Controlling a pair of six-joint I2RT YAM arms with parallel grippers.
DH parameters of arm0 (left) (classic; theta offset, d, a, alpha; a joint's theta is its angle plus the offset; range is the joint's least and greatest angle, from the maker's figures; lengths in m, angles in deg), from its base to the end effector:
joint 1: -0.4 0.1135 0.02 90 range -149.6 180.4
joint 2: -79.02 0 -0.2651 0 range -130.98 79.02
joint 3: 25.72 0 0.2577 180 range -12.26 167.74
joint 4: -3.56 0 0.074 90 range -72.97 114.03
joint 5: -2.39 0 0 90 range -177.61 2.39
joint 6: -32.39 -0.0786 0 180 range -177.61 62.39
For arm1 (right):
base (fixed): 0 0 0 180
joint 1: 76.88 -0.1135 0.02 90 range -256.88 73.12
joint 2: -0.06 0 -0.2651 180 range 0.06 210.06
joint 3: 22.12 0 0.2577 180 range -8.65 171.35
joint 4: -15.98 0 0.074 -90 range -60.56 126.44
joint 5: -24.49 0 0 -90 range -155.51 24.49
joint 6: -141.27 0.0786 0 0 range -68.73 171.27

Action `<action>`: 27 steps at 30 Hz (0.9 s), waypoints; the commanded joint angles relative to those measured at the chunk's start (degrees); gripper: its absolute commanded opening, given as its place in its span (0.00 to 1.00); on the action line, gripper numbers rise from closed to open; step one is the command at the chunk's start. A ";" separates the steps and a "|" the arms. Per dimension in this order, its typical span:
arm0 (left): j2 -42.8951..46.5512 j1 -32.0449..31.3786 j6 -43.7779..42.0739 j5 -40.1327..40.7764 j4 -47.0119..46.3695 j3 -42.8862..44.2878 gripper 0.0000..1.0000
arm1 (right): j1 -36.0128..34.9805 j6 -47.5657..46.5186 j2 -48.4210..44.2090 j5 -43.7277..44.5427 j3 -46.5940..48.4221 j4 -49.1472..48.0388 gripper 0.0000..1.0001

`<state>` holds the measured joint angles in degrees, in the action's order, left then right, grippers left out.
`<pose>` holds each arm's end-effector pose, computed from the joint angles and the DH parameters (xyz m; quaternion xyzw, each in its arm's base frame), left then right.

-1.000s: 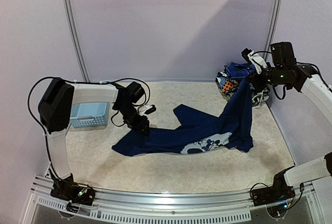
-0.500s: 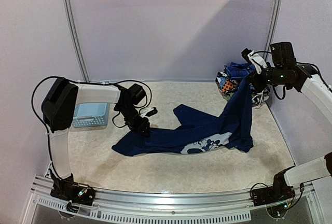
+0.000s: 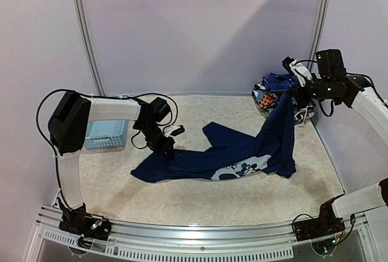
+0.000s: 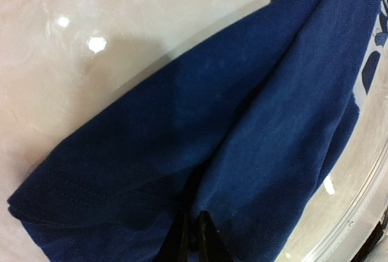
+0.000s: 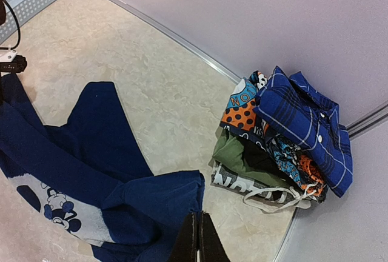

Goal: Fold and stack the mixed laundry pile
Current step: Flatten out the crumpled T-shirt at the center of the board.

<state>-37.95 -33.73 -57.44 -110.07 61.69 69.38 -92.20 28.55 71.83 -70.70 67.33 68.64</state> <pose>0.3183 -0.2520 0.1094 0.3016 0.9296 -0.2106 0.0245 0.2946 0.0881 0.3563 -0.3085 0.8308 0.0103 0.4631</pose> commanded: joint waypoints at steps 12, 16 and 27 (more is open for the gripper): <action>19.65 2.02 -9.02 25.27 11.63 18.31 0.00 | 5.82 -3.47 8.00 -0.71 17.43 -1.98 0.00; 22.83 2.14 -11.30 29.74 13.78 25.09 0.00 | 5.82 -5.93 10.70 -0.20 24.18 -4.04 0.00; 28.85 2.14 -13.63 44.37 14.98 42.49 0.00 | 6.34 -12.23 15.74 0.65 39.19 -11.01 0.00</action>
<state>-11.63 -32.27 -69.44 -72.86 75.27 106.65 -86.34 18.74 86.10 -70.55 101.17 61.38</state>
